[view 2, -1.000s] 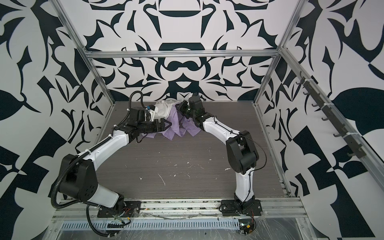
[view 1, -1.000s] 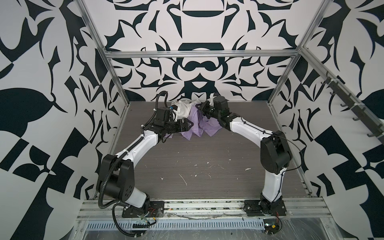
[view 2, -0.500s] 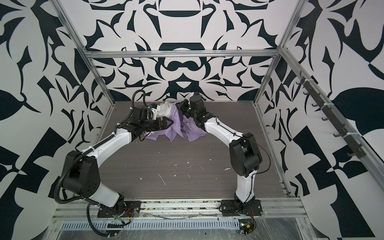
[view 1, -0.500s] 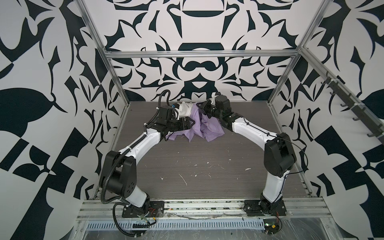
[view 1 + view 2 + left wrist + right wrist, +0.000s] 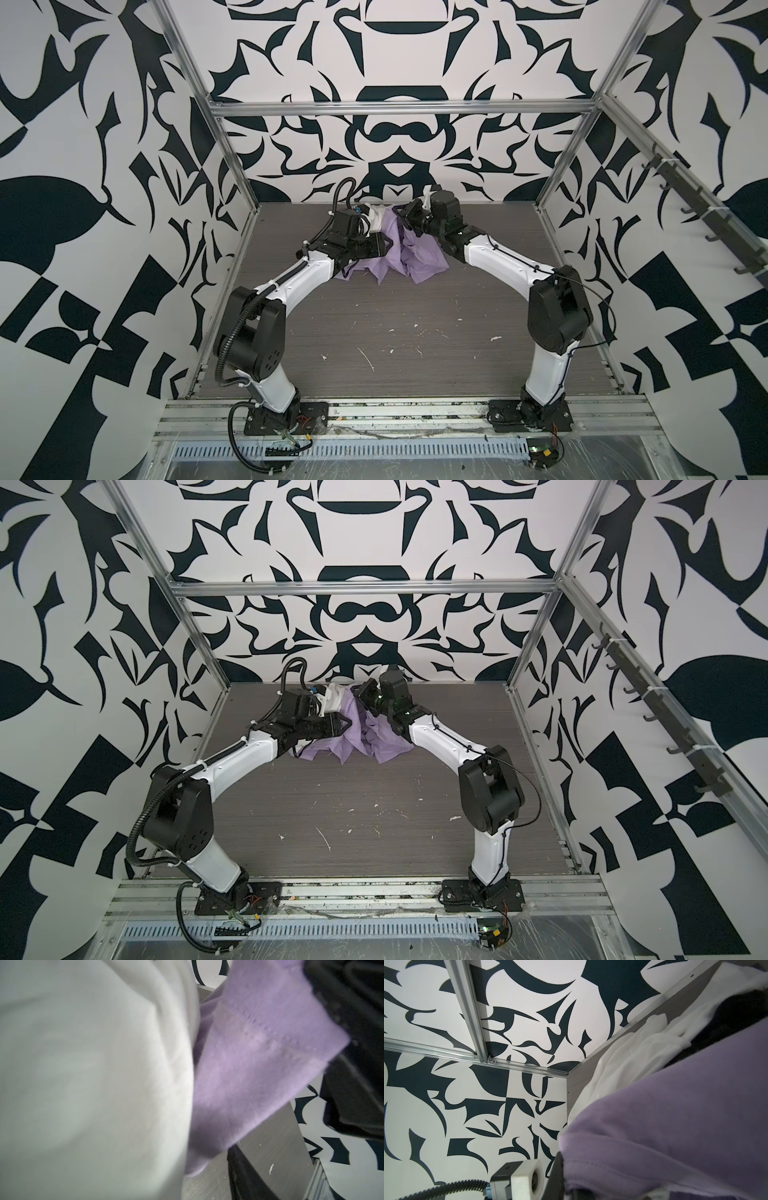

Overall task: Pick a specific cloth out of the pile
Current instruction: 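Lift the lavender shirt upward with both grippers, pulling it from the pile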

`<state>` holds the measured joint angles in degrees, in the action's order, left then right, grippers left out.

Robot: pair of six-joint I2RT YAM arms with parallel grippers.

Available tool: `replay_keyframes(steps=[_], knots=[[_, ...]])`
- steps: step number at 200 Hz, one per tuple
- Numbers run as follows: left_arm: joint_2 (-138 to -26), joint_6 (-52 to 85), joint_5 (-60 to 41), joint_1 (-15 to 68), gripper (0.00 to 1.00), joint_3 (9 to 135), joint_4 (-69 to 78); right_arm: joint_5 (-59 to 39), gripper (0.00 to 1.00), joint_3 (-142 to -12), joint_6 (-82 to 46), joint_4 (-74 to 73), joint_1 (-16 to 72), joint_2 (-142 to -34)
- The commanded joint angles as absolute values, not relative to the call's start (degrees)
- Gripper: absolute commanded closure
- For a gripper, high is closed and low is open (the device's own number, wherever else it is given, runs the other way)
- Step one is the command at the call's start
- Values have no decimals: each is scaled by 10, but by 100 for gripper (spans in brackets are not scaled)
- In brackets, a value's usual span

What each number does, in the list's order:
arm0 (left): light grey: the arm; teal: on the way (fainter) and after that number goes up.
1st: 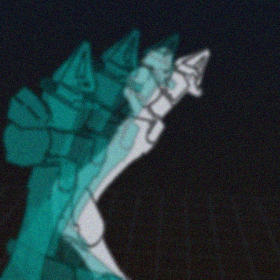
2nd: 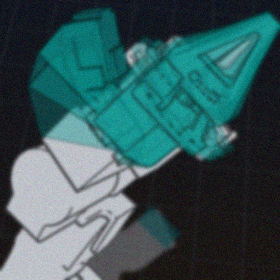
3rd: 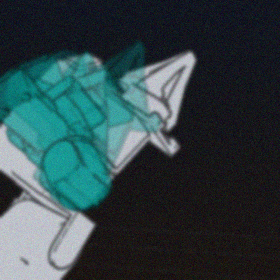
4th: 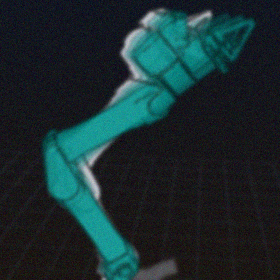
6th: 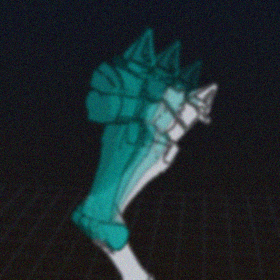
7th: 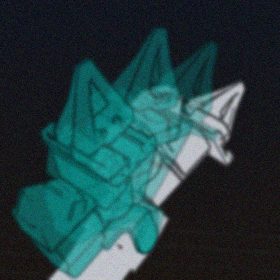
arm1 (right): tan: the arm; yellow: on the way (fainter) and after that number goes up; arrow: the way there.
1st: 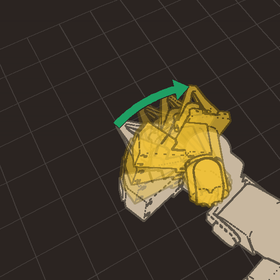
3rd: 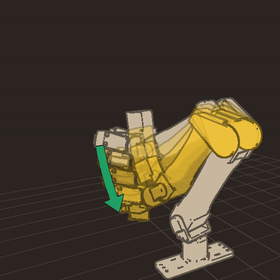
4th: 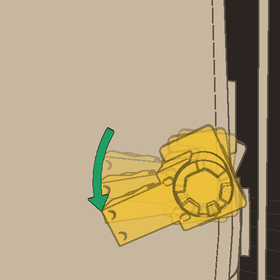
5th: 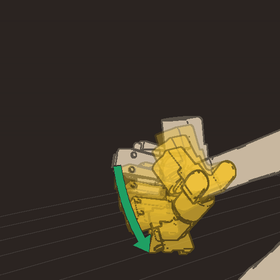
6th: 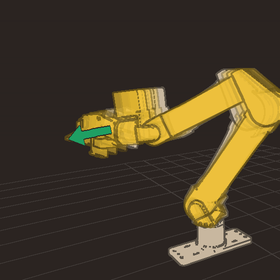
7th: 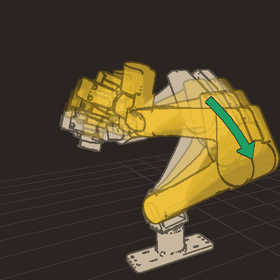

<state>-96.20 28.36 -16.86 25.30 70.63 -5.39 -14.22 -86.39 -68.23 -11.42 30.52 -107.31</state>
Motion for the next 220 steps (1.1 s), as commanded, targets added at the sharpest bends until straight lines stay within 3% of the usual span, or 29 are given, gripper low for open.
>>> replay_keyframes(steps=[1,43,220], knots=[[-973,279,-154,253,65,728,-63,-152,100,-886,-685,-174,308,-1055],[-968,274,-147,252,100,748,-87,-152,100,-895,-680,-166,307,-1056],[-873,277,-122,240,100,774,-101,-158,100,-970,-637,-112,310,-1064]])
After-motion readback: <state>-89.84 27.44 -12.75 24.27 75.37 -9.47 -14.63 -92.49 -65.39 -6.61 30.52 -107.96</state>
